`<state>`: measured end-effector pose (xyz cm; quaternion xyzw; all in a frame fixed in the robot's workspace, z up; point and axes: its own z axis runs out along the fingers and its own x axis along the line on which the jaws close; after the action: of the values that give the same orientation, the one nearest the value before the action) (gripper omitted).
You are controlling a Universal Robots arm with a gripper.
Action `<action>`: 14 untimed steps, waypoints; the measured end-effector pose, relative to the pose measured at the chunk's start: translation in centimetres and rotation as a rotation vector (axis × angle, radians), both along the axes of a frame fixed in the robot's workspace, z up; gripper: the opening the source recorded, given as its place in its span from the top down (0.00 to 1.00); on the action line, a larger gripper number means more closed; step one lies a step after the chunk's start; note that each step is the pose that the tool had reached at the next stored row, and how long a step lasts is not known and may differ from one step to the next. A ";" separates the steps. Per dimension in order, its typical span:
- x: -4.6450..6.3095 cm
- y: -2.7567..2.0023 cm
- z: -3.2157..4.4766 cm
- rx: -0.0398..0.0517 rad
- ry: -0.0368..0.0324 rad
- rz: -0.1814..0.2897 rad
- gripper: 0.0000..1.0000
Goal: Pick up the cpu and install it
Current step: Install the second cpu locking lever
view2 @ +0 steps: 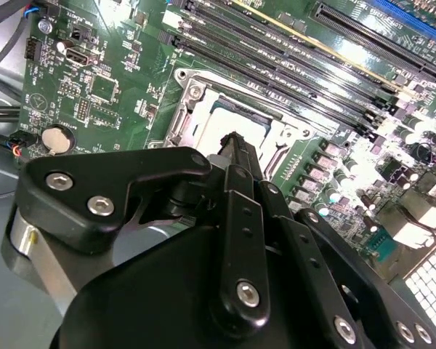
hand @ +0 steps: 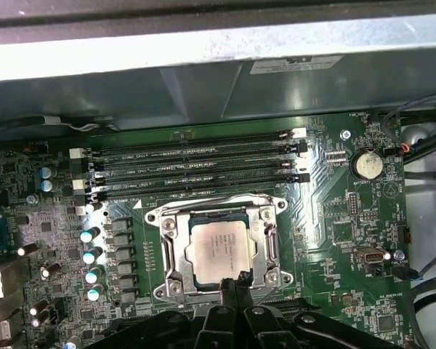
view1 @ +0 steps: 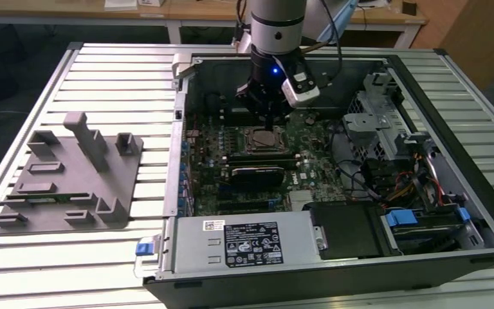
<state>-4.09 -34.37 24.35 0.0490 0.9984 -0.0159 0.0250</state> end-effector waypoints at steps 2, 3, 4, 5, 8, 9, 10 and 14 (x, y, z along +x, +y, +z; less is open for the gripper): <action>0.0 0.00 0.06 0.0000 0.0000 0.000 0.89; 0.0 0.00 0.06 0.0000 0.0000 0.000 0.89; 0.0 0.00 0.07 -0.0001 0.0000 0.000 0.89; 0.0 0.00 0.07 0.0000 0.0000 0.000 0.89; 0.0 -0.03 0.09 0.0006 0.0002 0.000 0.89; 0.0 -0.06 0.09 0.0018 0.0002 0.000 0.89; 0.0 -0.11 0.08 0.0021 0.0000 0.000 0.89; 0.0 -0.46 0.08 0.0023 0.0000 0.000 0.89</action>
<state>-4.09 -34.83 24.42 0.0490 0.9984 -0.0147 0.0250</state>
